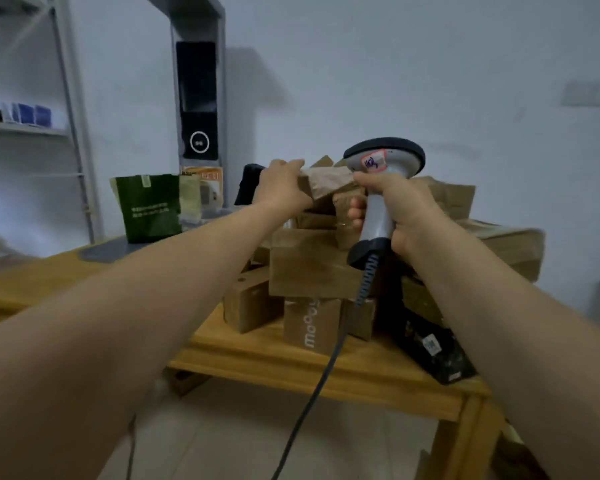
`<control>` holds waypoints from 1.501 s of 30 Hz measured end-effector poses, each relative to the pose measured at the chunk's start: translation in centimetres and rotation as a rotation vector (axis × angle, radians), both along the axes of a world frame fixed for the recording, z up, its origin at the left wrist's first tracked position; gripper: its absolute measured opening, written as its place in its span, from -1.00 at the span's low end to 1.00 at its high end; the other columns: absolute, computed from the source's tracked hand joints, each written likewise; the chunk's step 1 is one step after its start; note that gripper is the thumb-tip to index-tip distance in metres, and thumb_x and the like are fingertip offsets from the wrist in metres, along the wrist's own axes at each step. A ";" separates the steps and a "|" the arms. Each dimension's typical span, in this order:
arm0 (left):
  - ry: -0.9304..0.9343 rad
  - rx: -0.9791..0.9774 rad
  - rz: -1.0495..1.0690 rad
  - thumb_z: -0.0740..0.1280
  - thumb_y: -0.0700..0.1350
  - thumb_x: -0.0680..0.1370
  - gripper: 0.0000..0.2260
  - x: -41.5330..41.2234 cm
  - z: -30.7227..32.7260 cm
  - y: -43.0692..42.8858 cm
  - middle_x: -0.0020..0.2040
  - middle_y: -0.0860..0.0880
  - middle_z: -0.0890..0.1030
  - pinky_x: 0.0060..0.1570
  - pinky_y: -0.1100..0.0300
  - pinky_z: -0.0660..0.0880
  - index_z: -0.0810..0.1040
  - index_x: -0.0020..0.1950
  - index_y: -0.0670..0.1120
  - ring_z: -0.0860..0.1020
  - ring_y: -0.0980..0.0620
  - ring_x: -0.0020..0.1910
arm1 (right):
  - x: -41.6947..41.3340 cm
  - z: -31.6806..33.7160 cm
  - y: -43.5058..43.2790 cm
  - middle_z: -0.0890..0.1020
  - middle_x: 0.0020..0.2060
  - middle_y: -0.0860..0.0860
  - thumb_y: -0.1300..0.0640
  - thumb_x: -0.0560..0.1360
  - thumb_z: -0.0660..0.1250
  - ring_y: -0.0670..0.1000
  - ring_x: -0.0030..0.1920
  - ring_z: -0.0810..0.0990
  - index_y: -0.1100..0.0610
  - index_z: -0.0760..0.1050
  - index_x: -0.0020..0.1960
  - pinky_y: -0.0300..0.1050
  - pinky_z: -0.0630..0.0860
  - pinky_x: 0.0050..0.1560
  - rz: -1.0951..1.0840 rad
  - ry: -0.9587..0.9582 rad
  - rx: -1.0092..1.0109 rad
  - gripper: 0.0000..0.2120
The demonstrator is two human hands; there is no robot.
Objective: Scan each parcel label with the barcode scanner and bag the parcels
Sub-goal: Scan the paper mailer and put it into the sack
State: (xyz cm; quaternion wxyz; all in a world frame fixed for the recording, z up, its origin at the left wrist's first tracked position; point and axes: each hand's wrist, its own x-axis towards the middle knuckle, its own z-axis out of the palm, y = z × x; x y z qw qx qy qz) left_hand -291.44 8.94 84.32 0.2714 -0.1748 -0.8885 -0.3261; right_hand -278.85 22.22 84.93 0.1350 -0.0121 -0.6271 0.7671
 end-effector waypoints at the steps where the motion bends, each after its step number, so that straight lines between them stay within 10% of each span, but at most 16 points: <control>1: 0.056 -0.140 0.043 0.44 -0.16 0.46 -0.30 -0.6 0.3 0.5 0.47 -0.13 0.27 0.33 -0.05 0.37 0.21 0.53 -0.03 0.26 -0.15 0.43 | -0.1 0.2 0.7 0.55 -0.54 0.04 0.12 0.51 0.38 -0.03 -0.57 0.52 0.22 0.46 0.02 -0.25 0.49 -0.53 -0.005 -0.012 -0.001 -0.80; 7: 0.111 -0.474 0.146 0.46 -0.06 0.45 -0.16 -4.5 1.3 2.9 0.50 -0.12 0.18 0.22 -0.11 0.40 -0.01 0.56 -0.02 0.17 -0.17 0.46 | -0.6 -0.5 2.8 0.59 -0.42 0.10 0.16 0.48 0.41 -0.01 -0.53 0.56 0.23 0.47 0.02 -0.22 0.50 -0.52 -0.076 -0.032 0.101 -0.80; 11: 0.127 -0.438 0.214 0.38 -0.17 0.52 -0.47 -6.4 1.9 4.3 0.23 -0.14 0.46 -0.02 -0.09 0.53 0.26 0.44 -0.07 0.43 -0.18 0.22 | -0.9 -1.4 3.1 0.58 -0.40 0.11 0.17 0.48 0.41 0.00 -0.50 0.55 0.23 0.47 -0.08 -0.20 0.53 -0.49 -0.116 0.001 0.193 -0.85; 16: 0.080 -0.011 0.219 0.17 -0.31 0.58 -0.81 -7.7 2.9 4.2 -0.03 -0.20 0.59 -0.04 0.01 0.50 0.58 0.00 -0.26 0.56 -0.20 -0.02 | -1.0 -2.0 3.4 0.58 -0.39 0.08 0.18 0.49 0.39 -0.01 -0.49 0.55 0.19 0.44 -0.10 -0.19 0.52 -0.45 -0.098 0.036 0.241 -0.86; 22: 0.033 0.549 0.252 0.18 -0.25 0.59 -0.77 -6.7 5.3 -0.2 0.11 -0.27 0.60 0.04 0.01 0.48 0.59 0.11 -0.30 0.55 -0.24 0.13 | -1.2 -2.6 3.1 0.57 -0.39 0.09 0.18 0.50 0.39 0.00 -0.46 0.55 0.18 0.44 -0.12 -0.16 0.52 -0.42 -0.120 0.073 0.246 -0.86; 34: 0.227 0.510 0.581 0.16 -0.29 0.56 -0.78 -2.1 -5.4 -17.4 -0.06 -0.22 0.55 -0.15 0.11 0.30 0.61 -0.04 -0.18 0.51 -0.16 -0.07 | -1.8 -6.4 -6.6 0.56 -0.40 0.09 0.17 0.50 0.39 0.01 -0.47 0.52 0.21 0.49 -0.16 -0.15 0.48 -0.44 0.180 0.026 0.321 -0.87; 40: -0.143 0.362 0.458 0.32 -0.30 0.51 -0.75 -0.4 -18.9 -22.2 0.20 -0.20 0.54 0.07 0.08 0.46 0.62 0.17 -0.22 0.50 -0.17 0.15 | -3.9 -11.3 -11.8 0.55 -0.47 0.05 0.18 0.50 0.39 -0.01 -0.52 0.50 0.20 0.49 -0.19 -0.19 0.44 -0.51 0.335 -0.121 0.379 -0.86; 45: -0.413 1.004 0.493 0.28 -0.22 0.53 -0.81 0.4 -24.3 -21.6 0.05 -0.17 0.59 -0.16 0.15 0.48 0.59 0.06 -0.28 0.54 -0.10 0.01 | -5.4 -14.8 -14.7 0.54 -0.48 0.05 0.17 0.49 0.40 -0.02 -0.54 0.50 0.21 0.49 -0.16 -0.19 0.44 -0.51 0.368 -0.220 0.440 -0.86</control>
